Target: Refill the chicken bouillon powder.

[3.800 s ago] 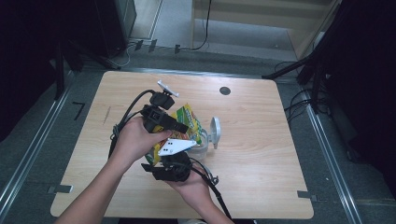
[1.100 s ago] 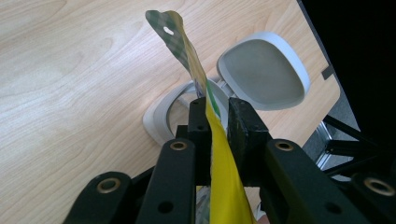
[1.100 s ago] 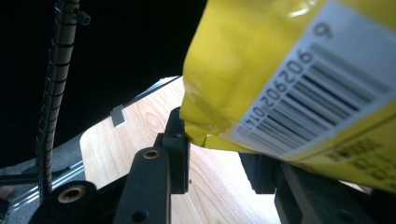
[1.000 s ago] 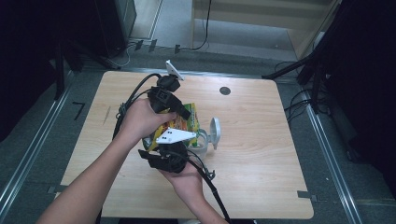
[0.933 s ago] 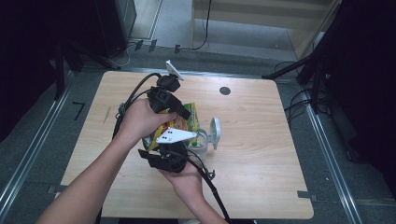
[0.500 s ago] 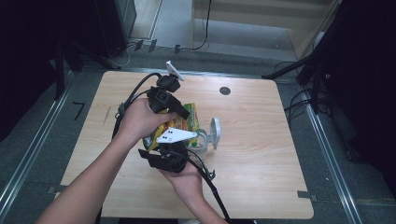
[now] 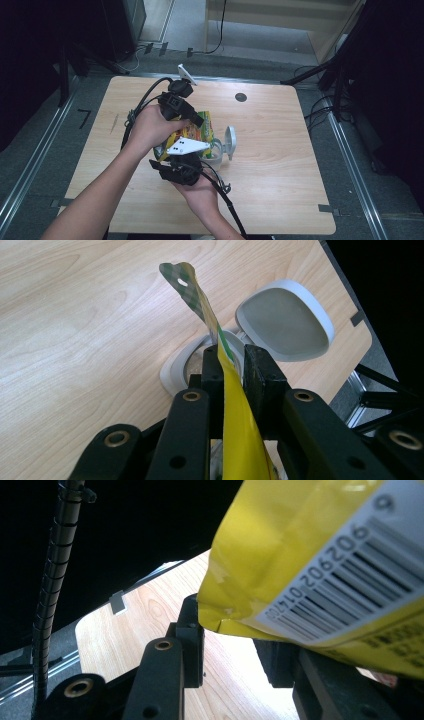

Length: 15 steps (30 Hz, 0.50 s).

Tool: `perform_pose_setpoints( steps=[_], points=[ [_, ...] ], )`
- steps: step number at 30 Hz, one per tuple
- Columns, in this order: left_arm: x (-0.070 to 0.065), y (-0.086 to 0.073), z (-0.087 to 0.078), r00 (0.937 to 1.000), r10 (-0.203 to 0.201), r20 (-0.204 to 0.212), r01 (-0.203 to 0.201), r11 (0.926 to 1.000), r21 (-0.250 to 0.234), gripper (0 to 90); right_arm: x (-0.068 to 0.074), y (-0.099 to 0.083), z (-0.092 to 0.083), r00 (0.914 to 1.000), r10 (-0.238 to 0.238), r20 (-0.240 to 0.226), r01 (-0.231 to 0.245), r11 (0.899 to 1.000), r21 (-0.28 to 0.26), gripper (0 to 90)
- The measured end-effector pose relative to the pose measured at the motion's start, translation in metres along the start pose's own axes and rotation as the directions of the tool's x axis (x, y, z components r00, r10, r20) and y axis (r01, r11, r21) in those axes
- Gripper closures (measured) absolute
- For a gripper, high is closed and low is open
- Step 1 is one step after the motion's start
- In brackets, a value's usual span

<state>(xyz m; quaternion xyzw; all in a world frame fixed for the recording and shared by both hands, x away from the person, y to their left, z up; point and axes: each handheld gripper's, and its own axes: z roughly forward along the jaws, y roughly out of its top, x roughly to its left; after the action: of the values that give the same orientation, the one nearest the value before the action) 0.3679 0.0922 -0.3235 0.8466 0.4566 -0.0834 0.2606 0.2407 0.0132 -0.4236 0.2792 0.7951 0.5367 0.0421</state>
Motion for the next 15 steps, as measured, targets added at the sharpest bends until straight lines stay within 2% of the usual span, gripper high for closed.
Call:
perform_pose_setpoints(
  steps=[15],
  points=[
    [0.0011,0.0003,0.0004,0.9999,-0.011,0.012,0.011,0.9999,0.002,80.0,-0.0003,0.0004,-0.0001,1.0,-0.002,-0.001,0.002,1.0,0.005,67.9]
  ],
)
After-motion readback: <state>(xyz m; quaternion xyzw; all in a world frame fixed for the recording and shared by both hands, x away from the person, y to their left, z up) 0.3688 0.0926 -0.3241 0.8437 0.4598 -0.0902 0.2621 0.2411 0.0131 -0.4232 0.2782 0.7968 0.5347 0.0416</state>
